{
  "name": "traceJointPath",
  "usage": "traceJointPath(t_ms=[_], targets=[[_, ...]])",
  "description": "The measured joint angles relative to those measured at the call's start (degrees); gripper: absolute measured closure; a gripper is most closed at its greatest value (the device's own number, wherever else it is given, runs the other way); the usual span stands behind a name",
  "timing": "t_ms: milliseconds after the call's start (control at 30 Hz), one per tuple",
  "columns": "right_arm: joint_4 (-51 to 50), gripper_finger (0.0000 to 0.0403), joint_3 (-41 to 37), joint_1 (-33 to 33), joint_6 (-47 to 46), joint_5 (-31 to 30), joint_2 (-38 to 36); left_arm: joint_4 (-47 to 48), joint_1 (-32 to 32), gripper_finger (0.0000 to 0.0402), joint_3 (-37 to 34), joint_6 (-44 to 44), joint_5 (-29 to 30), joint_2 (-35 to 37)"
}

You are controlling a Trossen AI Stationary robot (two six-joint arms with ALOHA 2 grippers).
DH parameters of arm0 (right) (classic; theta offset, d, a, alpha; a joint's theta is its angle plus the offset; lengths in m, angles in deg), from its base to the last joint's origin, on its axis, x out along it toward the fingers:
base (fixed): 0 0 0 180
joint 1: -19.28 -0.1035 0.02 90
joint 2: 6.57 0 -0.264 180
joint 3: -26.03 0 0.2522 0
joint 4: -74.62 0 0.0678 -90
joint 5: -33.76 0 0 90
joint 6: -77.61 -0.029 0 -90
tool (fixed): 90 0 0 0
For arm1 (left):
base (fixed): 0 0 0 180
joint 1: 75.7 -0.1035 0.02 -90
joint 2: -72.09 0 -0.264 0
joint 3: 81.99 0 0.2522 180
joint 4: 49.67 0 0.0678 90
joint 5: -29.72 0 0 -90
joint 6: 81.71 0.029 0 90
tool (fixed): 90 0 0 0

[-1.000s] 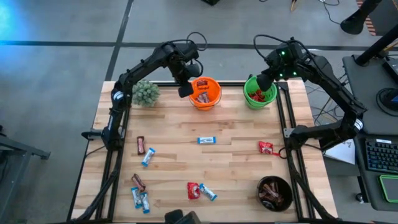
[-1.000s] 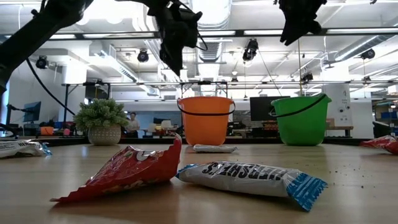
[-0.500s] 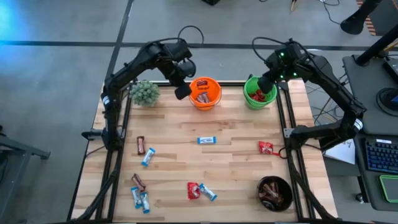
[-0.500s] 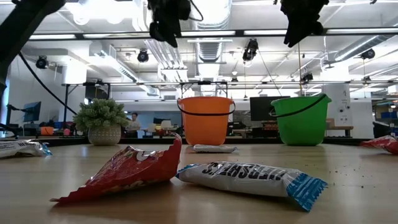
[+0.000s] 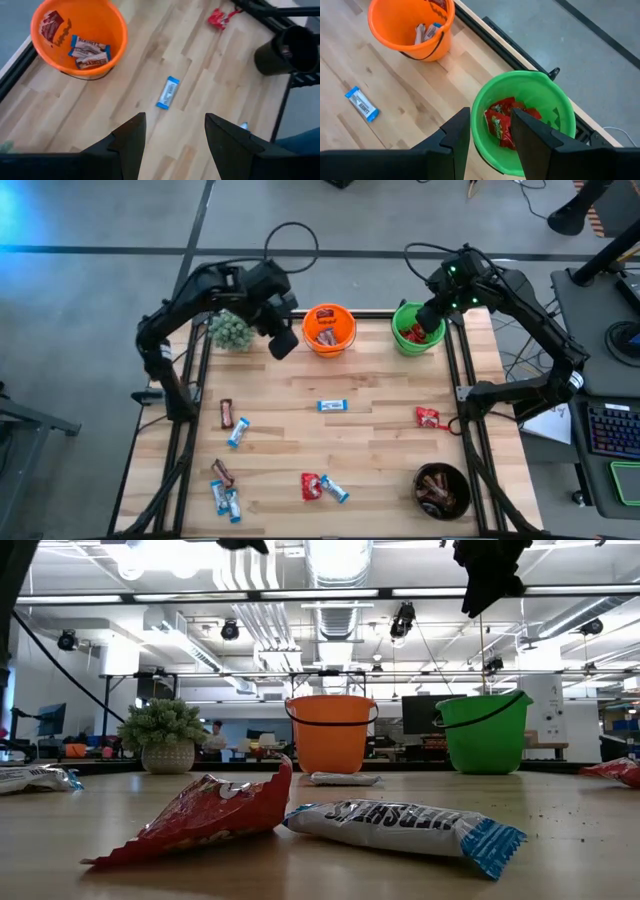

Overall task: Organize candy in baskets
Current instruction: Put the white chocolate bar into the orange bucket

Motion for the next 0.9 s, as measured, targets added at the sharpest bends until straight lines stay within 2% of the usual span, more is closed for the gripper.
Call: traceJointPath(t_ms=[200, 367, 533, 900], targets=[[-0.03, 0.0271, -0.03, 0.00, 0.20, 0.00, -0.02, 0.00, 8.14, 0.0216, -1.37, -4.99, 4.47, 2.15], [-0.90, 0.0271, -0.03, 0.00, 0.39, 0.00, -0.02, 0.00, 14.44, 0.0216, -5.67, -8.46, 6.44, 3.21], [-1.16, 0.0271, -0.03, 0.00, 0.24, 0.02, -0.04, -0.08, 19.07, 0.0216, -13.08, -13.12, 10.43, 5.15], [-1.18, 0.0271, -0.03, 0.00, -1.36, 0.17, -0.04, 0.07, 26.96, 0.0216, -31.92, -31.24, 10.96, 12.55]])
